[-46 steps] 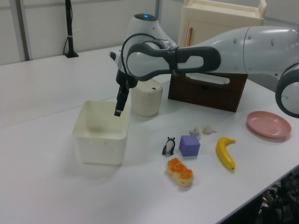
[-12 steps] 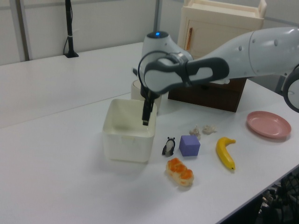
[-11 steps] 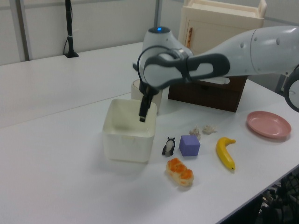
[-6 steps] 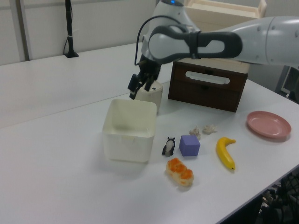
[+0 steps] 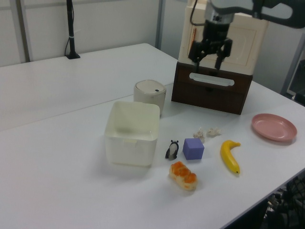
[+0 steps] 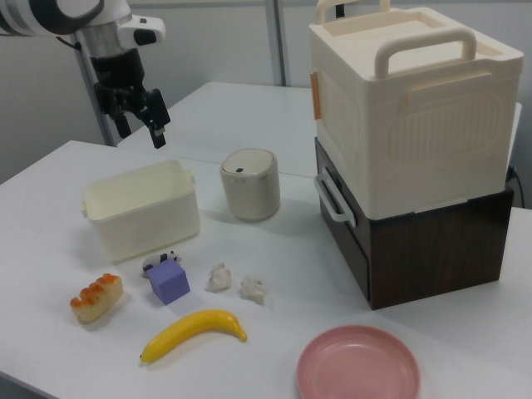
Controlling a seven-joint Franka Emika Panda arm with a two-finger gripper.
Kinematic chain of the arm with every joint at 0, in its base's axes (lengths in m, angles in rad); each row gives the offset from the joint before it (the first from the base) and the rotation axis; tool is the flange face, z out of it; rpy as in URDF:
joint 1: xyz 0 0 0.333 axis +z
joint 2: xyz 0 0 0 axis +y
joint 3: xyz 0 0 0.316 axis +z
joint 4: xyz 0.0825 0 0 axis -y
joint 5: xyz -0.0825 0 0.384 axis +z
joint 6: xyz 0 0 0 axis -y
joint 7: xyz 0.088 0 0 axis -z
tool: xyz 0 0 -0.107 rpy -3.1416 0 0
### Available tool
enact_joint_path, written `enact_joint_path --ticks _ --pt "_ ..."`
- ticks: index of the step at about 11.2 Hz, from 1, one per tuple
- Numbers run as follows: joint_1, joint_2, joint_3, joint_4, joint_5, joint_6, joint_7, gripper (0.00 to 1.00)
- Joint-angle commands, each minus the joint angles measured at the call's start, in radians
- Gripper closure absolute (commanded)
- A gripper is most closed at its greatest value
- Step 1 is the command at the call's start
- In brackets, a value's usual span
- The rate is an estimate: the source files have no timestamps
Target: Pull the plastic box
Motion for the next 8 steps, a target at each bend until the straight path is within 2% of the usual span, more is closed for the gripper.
enact_joint_path --ticks 1,4,6,8 --pt "-0.120 -0.002 0.123 -0.030 -0.015 -0.004 0.043 0.00" --pt "-0.119 0.021 0.121 -0.030 -0.007 0.044 0.042 0.00" --pt "-0.119 0.034 0.110 -0.032 0.029 0.068 0.040 0.00" --pt "-0.113 0.034 0.093 -0.032 0.034 0.070 0.040 0.00"
